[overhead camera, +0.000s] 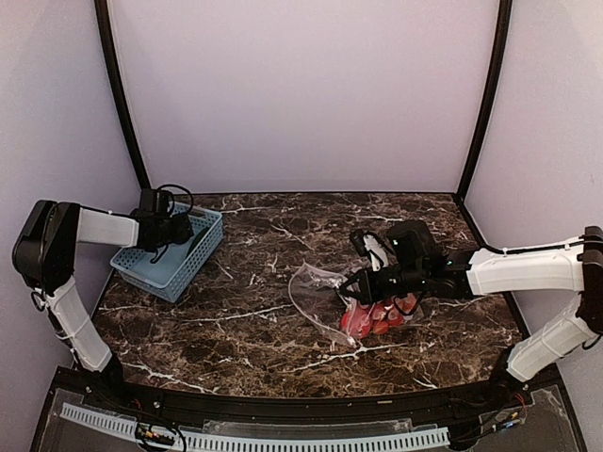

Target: Open the zip-top bag and remove the fake food

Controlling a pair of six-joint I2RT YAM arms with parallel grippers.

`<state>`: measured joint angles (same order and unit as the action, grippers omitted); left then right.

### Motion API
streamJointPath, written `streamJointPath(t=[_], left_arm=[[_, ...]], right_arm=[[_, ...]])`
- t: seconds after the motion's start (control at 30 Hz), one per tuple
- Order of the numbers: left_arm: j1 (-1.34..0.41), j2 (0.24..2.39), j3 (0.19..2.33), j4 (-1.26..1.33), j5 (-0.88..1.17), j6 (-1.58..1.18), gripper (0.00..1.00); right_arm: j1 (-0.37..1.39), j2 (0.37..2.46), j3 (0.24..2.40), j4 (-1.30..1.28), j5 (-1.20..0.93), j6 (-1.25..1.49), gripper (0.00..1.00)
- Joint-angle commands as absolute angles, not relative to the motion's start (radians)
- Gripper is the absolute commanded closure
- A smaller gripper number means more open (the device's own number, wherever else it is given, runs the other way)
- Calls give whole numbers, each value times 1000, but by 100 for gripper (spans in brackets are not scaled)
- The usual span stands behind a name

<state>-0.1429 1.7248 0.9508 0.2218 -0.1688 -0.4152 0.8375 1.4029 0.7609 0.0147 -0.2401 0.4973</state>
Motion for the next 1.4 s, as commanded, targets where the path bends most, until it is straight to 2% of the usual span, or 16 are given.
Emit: streamJointPath(t=[0.0, 0.23, 0.5, 0.67, 0.9, 1.13, 1.37], left_arm=[[-121, 1770, 1000, 208, -172, -414, 25], [-99, 1772, 998, 249, -105, -414, 10], [-203, 1505, 783, 453, -38, -352, 10], [-341, 1318, 596, 630, 81, -250, 15], [-594, 1210, 513, 718, 228, -80, 23], [-830, 1262, 537, 673, 287, 136, 32], [-943, 1427, 648, 641, 276, 235, 47]], right_arm=[[838, 1384, 782, 26, -246, 480, 100], [838, 1400, 811, 28, -259, 471, 100], [838, 1420, 852, 29, -274, 463, 100], [839, 1420, 866, 27, -286, 462, 100], [850, 1429, 895, 31, -298, 461, 100], [870, 1453, 937, 20, -308, 454, 100], [886, 1469, 969, 24, -322, 455, 100]])
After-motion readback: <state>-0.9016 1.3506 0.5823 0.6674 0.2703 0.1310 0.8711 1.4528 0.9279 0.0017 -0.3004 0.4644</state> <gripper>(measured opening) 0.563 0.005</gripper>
